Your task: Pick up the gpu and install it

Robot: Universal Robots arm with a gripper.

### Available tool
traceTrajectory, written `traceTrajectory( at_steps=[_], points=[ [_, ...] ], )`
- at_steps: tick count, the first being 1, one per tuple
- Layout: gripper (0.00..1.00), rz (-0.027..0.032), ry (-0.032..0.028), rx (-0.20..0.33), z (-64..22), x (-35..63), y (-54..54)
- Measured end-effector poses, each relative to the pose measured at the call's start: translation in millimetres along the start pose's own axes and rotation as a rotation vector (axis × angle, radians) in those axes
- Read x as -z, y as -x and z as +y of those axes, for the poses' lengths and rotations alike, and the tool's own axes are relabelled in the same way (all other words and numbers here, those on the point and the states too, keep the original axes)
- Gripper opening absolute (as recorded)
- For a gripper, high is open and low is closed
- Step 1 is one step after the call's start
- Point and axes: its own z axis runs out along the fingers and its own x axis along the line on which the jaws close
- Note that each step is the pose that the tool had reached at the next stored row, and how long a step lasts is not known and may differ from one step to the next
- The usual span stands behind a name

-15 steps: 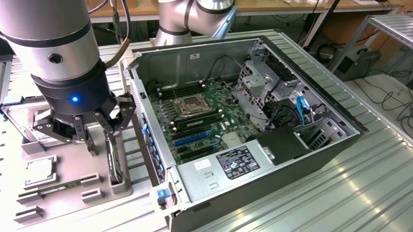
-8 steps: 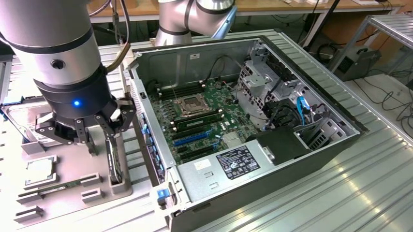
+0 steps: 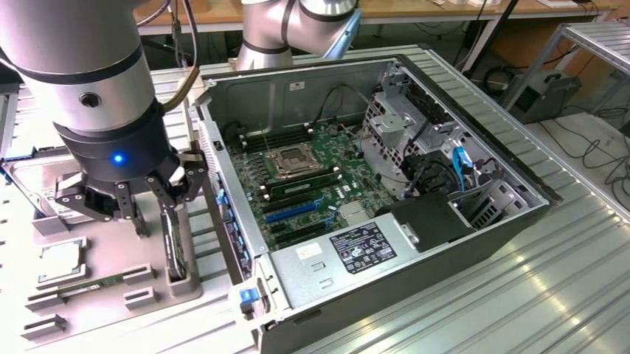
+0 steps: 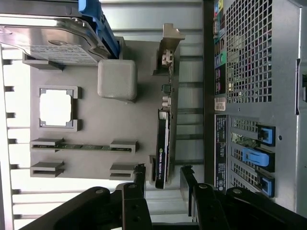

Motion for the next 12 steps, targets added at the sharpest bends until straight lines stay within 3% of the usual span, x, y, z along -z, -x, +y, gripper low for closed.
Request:
traceTrajectory(
  at_steps=[12],
  points=[
    [0.42,-0.0001,-0.0012,0.0,0.0,-3.1,0.0]
  ],
)
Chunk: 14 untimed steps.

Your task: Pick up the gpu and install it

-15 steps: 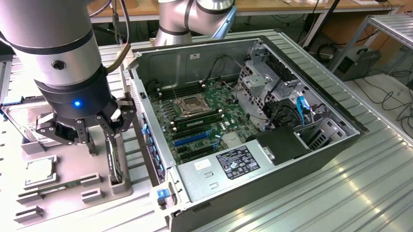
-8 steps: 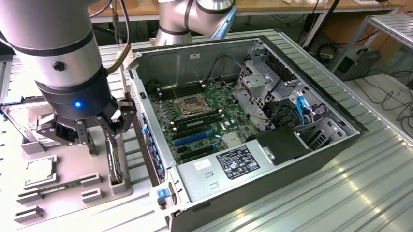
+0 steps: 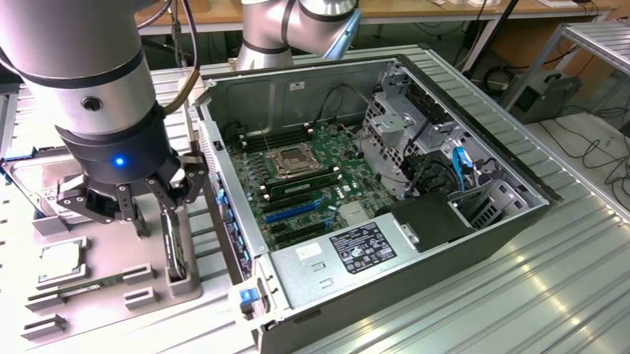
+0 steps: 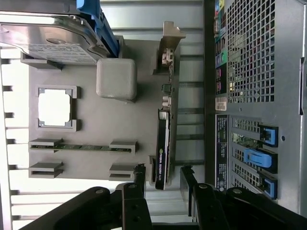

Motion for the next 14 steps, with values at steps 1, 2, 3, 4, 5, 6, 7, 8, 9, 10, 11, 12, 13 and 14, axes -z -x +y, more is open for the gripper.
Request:
traceTrajectory(
  at_steps=[1,2,3,4,5,6,7,8,9,10,11,12,13,14],
  points=[
    [0.42,0.0,-0.0002,0.0,0.0,-0.3,0.0],
    [0.42,0.0,-0.0004,0.0,0.0,-0.7,0.0],
    [0.42,0.0,-0.0005,0.0,0.0,-1.0,0.0],
    [0.42,0.0001,-0.0007,0.0,0.0,-1.3,0.0],
    [0.42,0.0001,-0.0009,0.0,0.0,-1.5,0.0],
    [0.42,0.0,-0.001,0.0,0.0,-1.9,-0.1],
    [0.42,0.0,-0.0011,0.0,0.0,-2.3,0.0],
    [0.42,0.0,-0.0015,0.0,0.1,-2.6,-0.1],
    [0.42,0.0001,-0.002,0.0,0.2,-2.9,-0.1],
    [0.42,-0.0001,-0.0024,0.0,0.6,-3.5,-0.2],
    [0.42,-0.0001,-0.003,0.0,1.0,-4.0,-0.2],
    [0.42,-0.0001,-0.0043,0.0,1.7,-4.6,-0.2],
    [0.42,-0.0001,-0.0054,0.0,2.1,-5.1,-0.2],
    [0.42,-0.0001,-0.0067,0.0,2.8,-5.7,-0.2]
  ],
)
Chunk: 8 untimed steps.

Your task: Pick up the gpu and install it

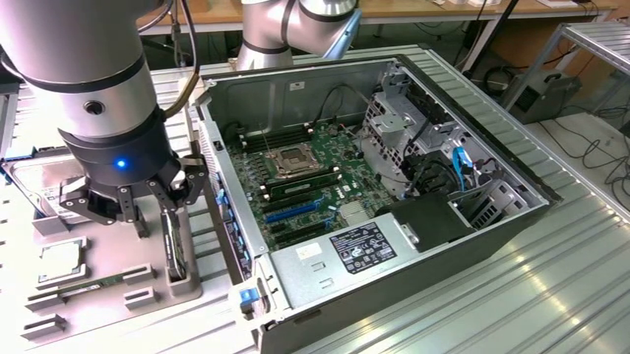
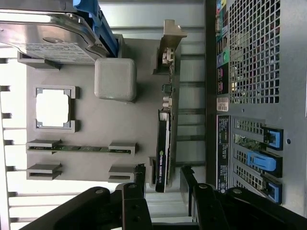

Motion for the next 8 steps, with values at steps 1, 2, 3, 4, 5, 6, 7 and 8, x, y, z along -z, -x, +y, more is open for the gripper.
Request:
traceTrajectory(
  at_steps=[1,2,3,4,5,6,7,8],
  points=[
    [0.42,-0.0001,-0.0008,0.0,0.5,-0.6,0.1],
    [0.42,-0.0001,-0.0015,0.0,0.9,-1.2,0.4],
    [0.42,0.0,-0.0029,0.0,1.5,-1.9,0.5],
    [0.42,-0.0001,-0.0048,0.0,2.4,-2.6,0.7],
    [0.42,-0.0002,-0.006,0.0,3.3,-3.4,0.8],
    [0.42,-0.0002,-0.0074,0.0,4.6,-4.5,1.0],
    [0.42,-0.0002,-0.0089,0.0,5.8,-5.4,1.1],
    [0.42,-0.0003,-0.0106,0.0,7.1,-6.4,1.2]
  ],
)
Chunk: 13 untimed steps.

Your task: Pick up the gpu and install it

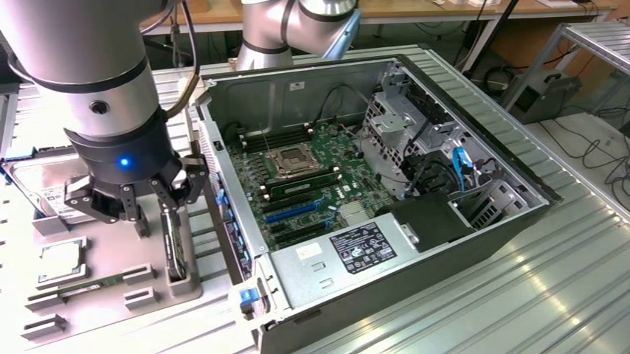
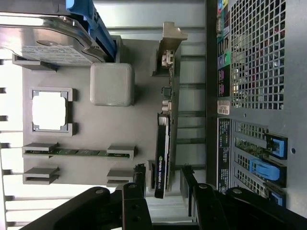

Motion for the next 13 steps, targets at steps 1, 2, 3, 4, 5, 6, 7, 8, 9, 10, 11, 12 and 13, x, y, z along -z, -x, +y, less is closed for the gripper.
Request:
traceTrajectory(
  at_steps=[1,2,3,4,5,6,7,8,9,10,11,12,13],
  points=[
    [0.42,0.0,-0.0016,0.0,1.3,-1.1,0.0],
    [0.42,0.0,-0.0029,0.0,2.4,-2.1,0.0],
    [0.42,-0.0002,-0.0042,0.0,3.5,-3.5,0.1],
    [0.42,-0.0003,-0.0052,0.0,4.5,-5.0,0.0],
    [0.42,-0.0003,-0.0063,0.0,5.4,-6.5,-0.1],
    [0.42,-0.0003,-0.0074,0.0,6.4,-7.9,0.0],
    [0.42,-0.0002,-0.0085,0.0,7.3,-9.5,-0.1],
    [0.42,-0.0001,-0.0096,0.0,8.2,-11.4,-0.1],
    [0.42,-0.0001,-0.0103,0.0,8.8,-13.0,0.0],
    [0.42,-0.0002,-0.0115,0.0,9.6,-15.3,0.0],
    [0.42,-0.0002,-0.0126,0.0,10.2,-17.1,0.0],
    [0.42,-0.0002,-0.0134,0.0,10.8,-18.8,0.0],
    [0.42,-0.0003,-0.0143,0.0,11.6,-20.7,0.0]
  ],
)
